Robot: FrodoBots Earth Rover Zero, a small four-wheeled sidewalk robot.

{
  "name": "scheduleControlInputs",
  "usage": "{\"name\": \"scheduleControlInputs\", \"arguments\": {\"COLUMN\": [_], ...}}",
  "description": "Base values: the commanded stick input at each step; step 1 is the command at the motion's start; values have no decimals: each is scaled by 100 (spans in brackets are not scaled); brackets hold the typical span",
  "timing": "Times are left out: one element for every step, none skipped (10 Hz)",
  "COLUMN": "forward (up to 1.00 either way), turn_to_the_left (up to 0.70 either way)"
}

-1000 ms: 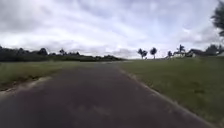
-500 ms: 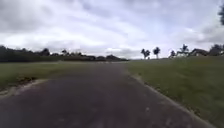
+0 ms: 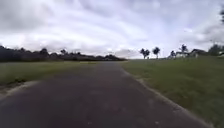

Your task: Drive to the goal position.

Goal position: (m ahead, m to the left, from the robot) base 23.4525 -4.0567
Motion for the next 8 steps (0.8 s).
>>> {"name": "scheduleControlInputs", "arguments": {"forward": [70,70,70,70,70,70,70,70], "turn_to_the_left": [0,0,0,0,0,0,0,0]}}
